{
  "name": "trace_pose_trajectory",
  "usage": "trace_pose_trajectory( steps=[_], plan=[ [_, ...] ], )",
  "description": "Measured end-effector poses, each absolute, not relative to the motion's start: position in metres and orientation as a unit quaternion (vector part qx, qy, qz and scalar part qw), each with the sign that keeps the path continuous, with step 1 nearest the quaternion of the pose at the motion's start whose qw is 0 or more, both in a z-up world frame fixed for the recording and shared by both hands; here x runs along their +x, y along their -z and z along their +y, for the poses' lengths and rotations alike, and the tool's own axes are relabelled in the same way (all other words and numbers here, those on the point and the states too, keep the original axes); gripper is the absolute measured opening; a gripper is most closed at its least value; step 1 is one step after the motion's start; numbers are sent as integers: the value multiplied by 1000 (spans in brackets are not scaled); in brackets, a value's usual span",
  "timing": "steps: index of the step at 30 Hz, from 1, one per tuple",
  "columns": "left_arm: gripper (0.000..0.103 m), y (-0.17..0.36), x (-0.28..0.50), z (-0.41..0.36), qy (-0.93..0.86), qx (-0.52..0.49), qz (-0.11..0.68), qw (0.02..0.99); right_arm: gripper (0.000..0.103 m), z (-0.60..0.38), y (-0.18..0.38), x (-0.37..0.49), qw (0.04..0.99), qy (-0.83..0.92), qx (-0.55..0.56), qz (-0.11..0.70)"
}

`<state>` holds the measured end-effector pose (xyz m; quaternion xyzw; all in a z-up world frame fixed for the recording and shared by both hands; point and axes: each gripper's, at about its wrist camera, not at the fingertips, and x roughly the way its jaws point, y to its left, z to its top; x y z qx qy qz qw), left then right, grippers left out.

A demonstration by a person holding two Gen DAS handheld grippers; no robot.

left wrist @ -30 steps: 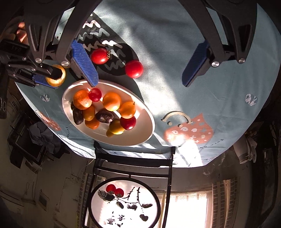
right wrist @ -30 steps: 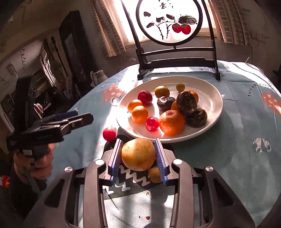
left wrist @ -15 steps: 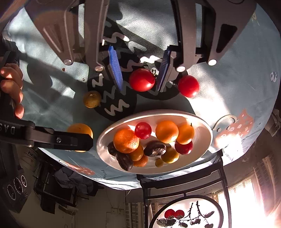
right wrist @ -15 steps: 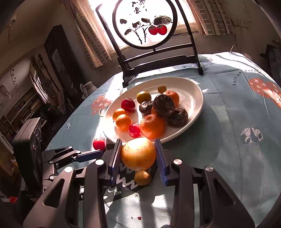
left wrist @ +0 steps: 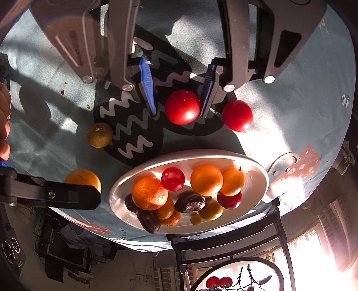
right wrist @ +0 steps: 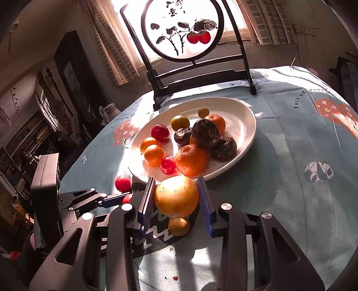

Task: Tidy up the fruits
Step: 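Hold the pale yellow fruit in the right tool while the left tool grasps a red tomato, then release the pale yellow fruit onto the plate with the right tool while the left tool releases the tomato there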

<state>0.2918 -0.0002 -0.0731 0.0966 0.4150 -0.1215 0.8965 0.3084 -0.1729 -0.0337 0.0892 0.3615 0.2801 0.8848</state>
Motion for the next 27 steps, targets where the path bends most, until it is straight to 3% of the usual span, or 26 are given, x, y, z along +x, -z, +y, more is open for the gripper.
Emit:
trace_pose_trajectory(
  steps=[3,20,27],
  plan=[
    [31,73,293,2,115,95,416,897,38,-173,33,308,886,-280,87,360],
    [30,56,276,5,129,67,399,906,38,-147,41,298,868,-335,49,363],
    [30,22,292,15,153,20,377,913,38,-141,28,307,882,-327,55,336]
  ],
)
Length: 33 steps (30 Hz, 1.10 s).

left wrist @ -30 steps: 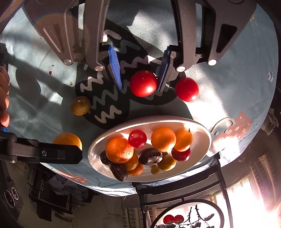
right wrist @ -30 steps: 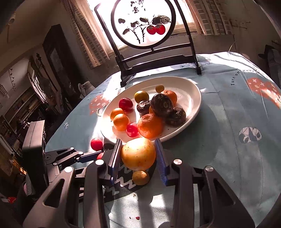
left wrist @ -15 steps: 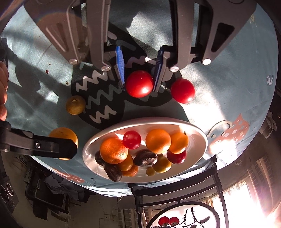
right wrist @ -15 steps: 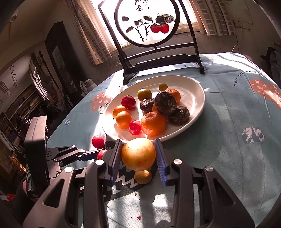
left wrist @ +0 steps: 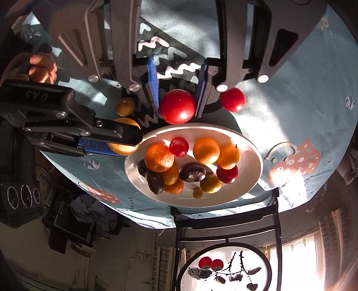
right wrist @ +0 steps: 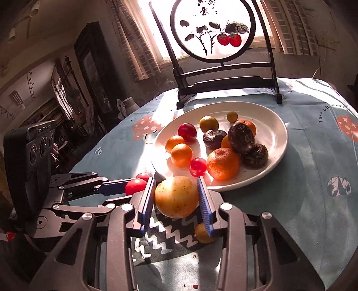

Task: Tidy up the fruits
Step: 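Release the pale yellow fruit onto the plate with the right tool while the left tool releases the tomato there, then grasp the small olive-brown fruit with the right tool while the left tool grasps another red tomato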

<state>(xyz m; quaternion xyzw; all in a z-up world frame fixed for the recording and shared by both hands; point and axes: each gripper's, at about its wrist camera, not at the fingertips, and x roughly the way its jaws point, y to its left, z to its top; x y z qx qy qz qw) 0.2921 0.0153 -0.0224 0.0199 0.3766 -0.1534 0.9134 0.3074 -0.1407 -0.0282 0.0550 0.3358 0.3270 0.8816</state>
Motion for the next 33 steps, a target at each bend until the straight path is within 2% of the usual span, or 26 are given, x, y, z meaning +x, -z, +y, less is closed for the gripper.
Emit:
trace_pose_trajectory(
  steps=[5,12,15,16,19,25,29,33],
  plan=[
    [30,7,357,21,113,13,366,924,38,-128,27,355,901,-282,39,327],
    [31,14,411,32,81,7,385,919,39,-119,34,391,903,-277,31,325],
    [76,11,408,42,51,-2,375,926,51,-119,28,387,904,-278,27,324],
    [82,7,401,45,45,-6,366,930,54,-121,24,382,907,-278,28,317],
    [90,-1,380,55,42,-19,375,926,61,-131,13,361,909,-281,28,308],
    [100,11,320,78,-5,-61,371,927,62,-144,28,318,902,-264,4,341],
    [100,40,299,90,-51,-73,389,917,62,-136,52,301,889,-262,-38,373],
    [100,45,296,98,-73,-73,393,914,62,-127,57,294,887,-257,-79,376]
  ],
)
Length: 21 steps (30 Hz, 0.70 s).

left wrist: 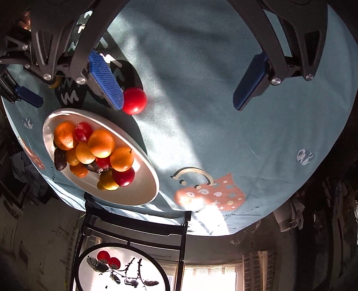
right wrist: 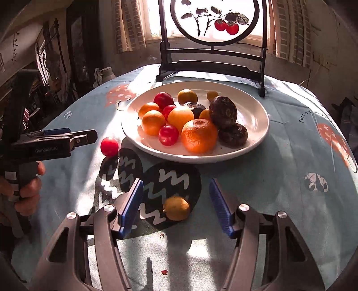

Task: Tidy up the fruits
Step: 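Grasp the small olive-brown fruit with the right tool while the left tool grasps another red tomato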

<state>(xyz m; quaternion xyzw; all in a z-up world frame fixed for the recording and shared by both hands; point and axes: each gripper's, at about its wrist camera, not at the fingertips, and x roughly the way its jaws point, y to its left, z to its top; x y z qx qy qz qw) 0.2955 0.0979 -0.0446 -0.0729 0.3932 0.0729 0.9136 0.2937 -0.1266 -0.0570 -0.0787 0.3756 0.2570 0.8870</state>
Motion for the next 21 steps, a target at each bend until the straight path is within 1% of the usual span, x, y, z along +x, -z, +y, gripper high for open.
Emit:
trace_pose_trajectory(
  steps=[7,9,11,15,16,17,19,21],
  plan=[
    [100,42,294,95,-62,-66,397,914,61,-122,66,291,874,-260,-99,398],
    [100,42,295,94,-61,-62,398,913,56,-121,70,292,870,-256,-107,407],
    [100,41,294,94,-60,-64,398,913,46,-121,73,294,865,-260,-105,417],
    [100,38,293,95,-60,-67,394,915,42,-119,78,296,859,-255,-114,428],
    [100,38,293,96,-62,-68,394,915,38,-119,78,295,860,-253,-117,428],
    [100,38,293,97,-62,-69,395,914,32,-119,78,295,860,-251,-120,427],
    [100,39,293,98,-61,-73,395,914,27,-120,78,294,861,-250,-120,426],
    [100,39,292,97,-58,-76,395,914,26,-125,75,295,865,-249,-103,422]
  ],
)
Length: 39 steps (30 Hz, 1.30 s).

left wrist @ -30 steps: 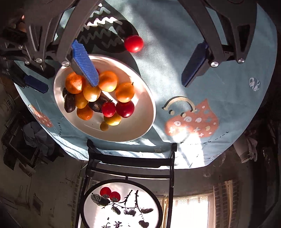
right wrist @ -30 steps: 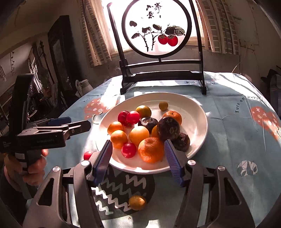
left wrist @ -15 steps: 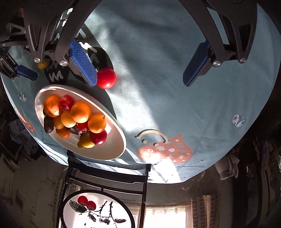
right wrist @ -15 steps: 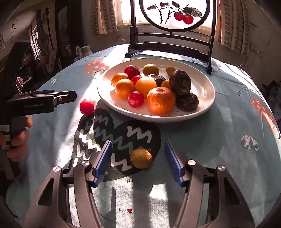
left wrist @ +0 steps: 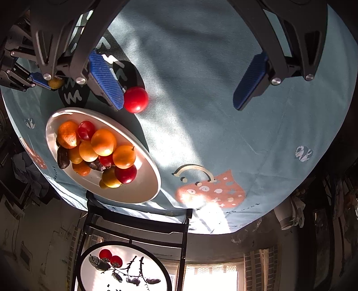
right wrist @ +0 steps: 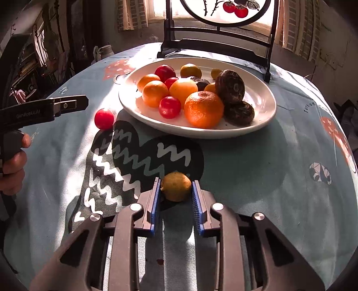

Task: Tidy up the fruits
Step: 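Grasp the small olive-brown fruit with the right tool while the left tool grasps another red tomato, then carry the olive-brown fruit over the plate with the right tool while the left tool carries the tomato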

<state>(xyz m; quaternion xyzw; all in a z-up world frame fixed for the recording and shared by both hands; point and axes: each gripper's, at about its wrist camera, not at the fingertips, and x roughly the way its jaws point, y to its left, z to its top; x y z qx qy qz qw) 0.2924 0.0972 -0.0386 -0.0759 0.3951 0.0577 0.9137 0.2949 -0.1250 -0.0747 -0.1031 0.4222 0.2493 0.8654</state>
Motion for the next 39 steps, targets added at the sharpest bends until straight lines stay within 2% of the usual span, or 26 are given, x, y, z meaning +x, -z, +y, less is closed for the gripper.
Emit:
trace_pose_trajectory(
  steps=[6,10,16,23,28,36,39],
  plan=[
    [97,39,291,74,-4,-38,390,920,26,-142,62,298,881,-238,-55,405],
    [76,44,289,49,36,12,389,920,26,-141,63,298,878,-241,-50,411],
    [57,57,304,43,50,18,402,914,26,-141,63,298,879,-239,-50,410],
    [53,68,314,46,34,24,416,908,26,-141,61,297,879,-241,-47,408],
    [39,72,318,49,33,18,429,902,26,-141,61,297,879,-241,-48,408],
    [31,72,317,49,33,18,430,902,26,-139,63,298,878,-240,-52,411],
    [31,71,316,49,32,21,429,903,26,-138,64,298,879,-240,-56,409]
  ],
)
